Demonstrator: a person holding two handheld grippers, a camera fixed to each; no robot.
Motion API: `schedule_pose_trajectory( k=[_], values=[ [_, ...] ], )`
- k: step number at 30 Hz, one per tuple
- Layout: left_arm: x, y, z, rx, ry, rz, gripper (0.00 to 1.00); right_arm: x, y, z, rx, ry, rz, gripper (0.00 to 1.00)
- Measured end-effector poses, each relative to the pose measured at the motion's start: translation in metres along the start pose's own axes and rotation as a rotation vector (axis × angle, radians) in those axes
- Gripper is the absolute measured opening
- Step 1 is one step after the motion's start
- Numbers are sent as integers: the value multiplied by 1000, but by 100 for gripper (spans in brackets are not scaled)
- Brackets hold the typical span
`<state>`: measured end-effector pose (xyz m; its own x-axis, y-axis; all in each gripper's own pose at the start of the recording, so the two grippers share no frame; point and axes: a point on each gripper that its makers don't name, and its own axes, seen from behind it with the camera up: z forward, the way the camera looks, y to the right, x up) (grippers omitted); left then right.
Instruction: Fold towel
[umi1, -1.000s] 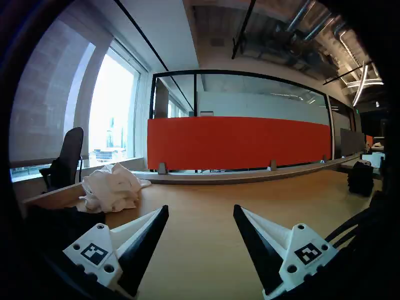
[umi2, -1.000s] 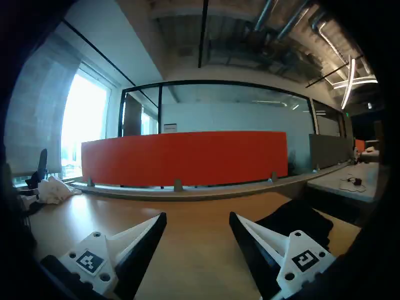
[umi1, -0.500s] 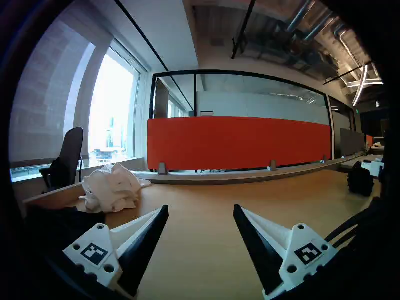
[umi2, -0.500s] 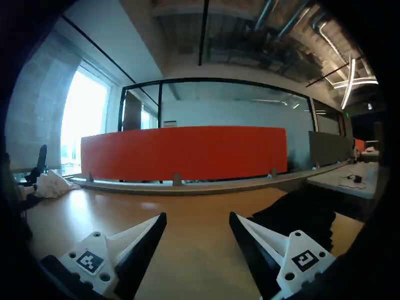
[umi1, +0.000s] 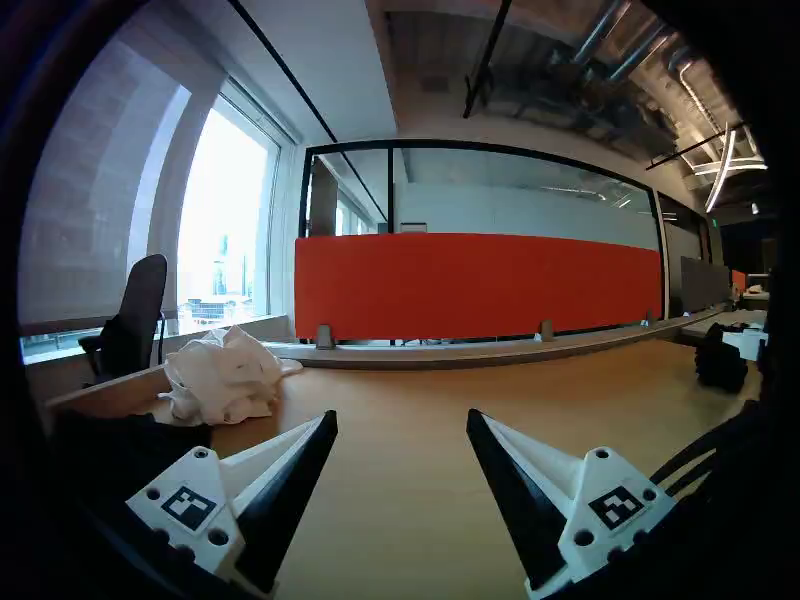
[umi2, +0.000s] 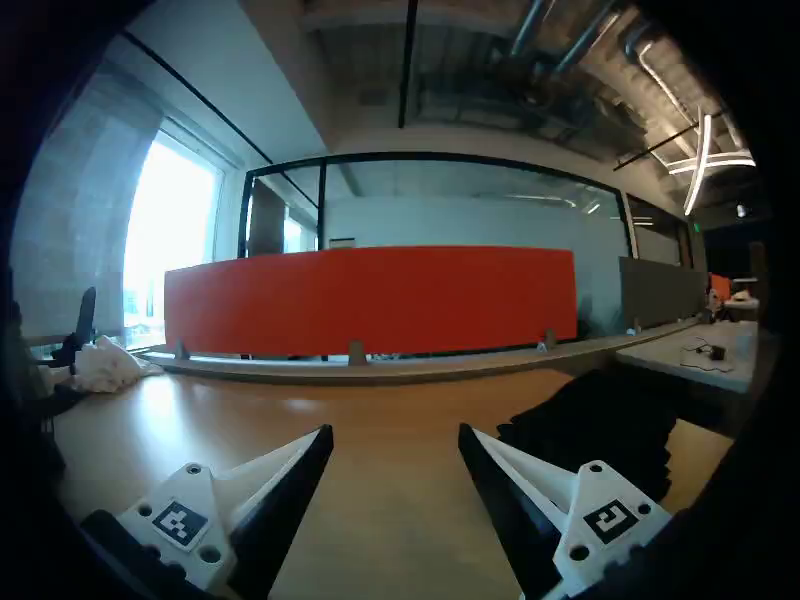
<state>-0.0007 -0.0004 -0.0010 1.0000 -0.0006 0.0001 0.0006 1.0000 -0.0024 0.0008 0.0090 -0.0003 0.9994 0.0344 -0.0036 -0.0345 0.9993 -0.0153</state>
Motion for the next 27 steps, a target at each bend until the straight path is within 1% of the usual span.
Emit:
schedule_pose_trajectory(
  k=[11,27],
  values=[
    [0,-1,0,0,0,0,96,0,-8,-1,12,-2,-35,97],
    [0,-1,0,0,0,0,96,-1,-8,0,11,-4,-34,97]
  ],
)
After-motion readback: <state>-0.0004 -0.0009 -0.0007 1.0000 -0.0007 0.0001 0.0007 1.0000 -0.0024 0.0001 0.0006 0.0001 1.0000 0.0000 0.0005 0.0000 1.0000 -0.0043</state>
